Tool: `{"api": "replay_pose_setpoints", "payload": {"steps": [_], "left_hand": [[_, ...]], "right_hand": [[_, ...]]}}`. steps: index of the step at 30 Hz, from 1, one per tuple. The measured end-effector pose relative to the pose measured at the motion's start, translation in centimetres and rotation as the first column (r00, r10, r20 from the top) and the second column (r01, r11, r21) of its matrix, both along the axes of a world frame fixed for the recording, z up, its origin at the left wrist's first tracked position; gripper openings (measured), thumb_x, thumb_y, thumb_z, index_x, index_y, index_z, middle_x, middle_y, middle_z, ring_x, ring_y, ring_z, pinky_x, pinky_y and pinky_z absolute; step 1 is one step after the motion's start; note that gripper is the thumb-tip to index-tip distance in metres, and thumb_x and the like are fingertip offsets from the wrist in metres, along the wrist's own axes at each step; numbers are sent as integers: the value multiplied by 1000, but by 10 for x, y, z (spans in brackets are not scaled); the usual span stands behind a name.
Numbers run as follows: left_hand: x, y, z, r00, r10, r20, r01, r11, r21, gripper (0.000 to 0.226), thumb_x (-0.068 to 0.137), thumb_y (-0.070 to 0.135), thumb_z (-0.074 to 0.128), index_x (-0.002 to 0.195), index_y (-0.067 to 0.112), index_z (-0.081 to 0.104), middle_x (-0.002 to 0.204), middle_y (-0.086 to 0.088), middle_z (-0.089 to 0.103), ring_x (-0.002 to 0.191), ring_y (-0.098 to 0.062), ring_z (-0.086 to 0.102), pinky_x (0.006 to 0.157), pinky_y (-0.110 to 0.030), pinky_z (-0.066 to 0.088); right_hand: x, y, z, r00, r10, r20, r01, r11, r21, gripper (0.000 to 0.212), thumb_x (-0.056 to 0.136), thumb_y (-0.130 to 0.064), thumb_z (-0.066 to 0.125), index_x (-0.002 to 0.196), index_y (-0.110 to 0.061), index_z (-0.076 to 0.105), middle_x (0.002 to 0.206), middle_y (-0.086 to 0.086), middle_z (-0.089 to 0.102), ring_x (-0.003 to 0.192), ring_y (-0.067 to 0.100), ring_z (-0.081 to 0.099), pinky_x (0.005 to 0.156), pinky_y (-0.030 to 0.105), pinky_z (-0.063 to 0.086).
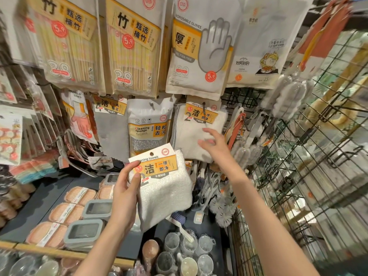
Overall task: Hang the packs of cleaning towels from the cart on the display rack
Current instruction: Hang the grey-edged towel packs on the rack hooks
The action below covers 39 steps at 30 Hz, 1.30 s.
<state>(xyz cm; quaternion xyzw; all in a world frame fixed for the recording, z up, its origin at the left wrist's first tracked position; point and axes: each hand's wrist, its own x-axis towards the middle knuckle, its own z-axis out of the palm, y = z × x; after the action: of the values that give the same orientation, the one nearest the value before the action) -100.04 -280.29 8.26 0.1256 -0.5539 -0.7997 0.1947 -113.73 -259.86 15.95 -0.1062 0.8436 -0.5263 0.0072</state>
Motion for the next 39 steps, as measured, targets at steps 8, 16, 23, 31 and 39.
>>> {"api": "replay_pose_setpoints", "payload": {"steps": [8, 16, 23, 31, 39], "left_hand": [[-1, 4, -5, 1000, -20, -4, 20, 1000, -22, 30, 99, 8, 48, 108, 32, 65, 137, -9, 55, 119, -25, 59, 90, -36, 50], [-25, 15, 18, 994, -106, -13, 104, 989, -109, 28, 97, 5, 50, 111, 26, 63, 124, -10, 62, 111, -28, 63, 96, -45, 51], [-70, 33, 56, 975, -217, -42, 195, 932, -305, 30, 95, 4, 53, 111, 28, 64, 124, -3, 63, 113, -20, 62, 99, -44, 50], [-112, 46, 82, 966, -234, -108, 178, 910, -375, 31, 96, 3, 52, 114, 25, 63, 125, 0, 62, 113, -16, 62, 94, -34, 53], [-140, 48, 84, 964, -263, -47, 225, 895, -385, 32, 96, -1, 49, 117, 20, 62, 130, -8, 59, 117, -24, 59, 100, -46, 49]], "right_hand": [[50, -40, -36, 949, 288, 125, -272, 954, -127, 71, 85, -14, 68, 142, -33, 29, 142, 2, 43, 128, 21, 45, 108, 41, 38], [43, -23, -32, 985, 163, -48, -170, 957, -234, 41, 80, 3, 67, 113, -20, 59, 115, -16, 58, 106, -10, 53, 87, 8, 42], [24, 9, -6, 987, -19, -159, -16, 976, -217, 36, 84, -3, 65, 112, -26, 66, 119, -13, 58, 115, -2, 51, 104, 33, 41], [2, 22, 22, 960, -104, -261, 53, 980, -194, 35, 89, -11, 59, 114, -36, 64, 116, -17, 53, 113, -6, 46, 107, 32, 35], [-16, 21, 13, 960, -143, -241, 104, 980, -167, 34, 91, -10, 56, 118, -29, 62, 118, -7, 52, 103, -21, 40, 102, 20, 33]]}}
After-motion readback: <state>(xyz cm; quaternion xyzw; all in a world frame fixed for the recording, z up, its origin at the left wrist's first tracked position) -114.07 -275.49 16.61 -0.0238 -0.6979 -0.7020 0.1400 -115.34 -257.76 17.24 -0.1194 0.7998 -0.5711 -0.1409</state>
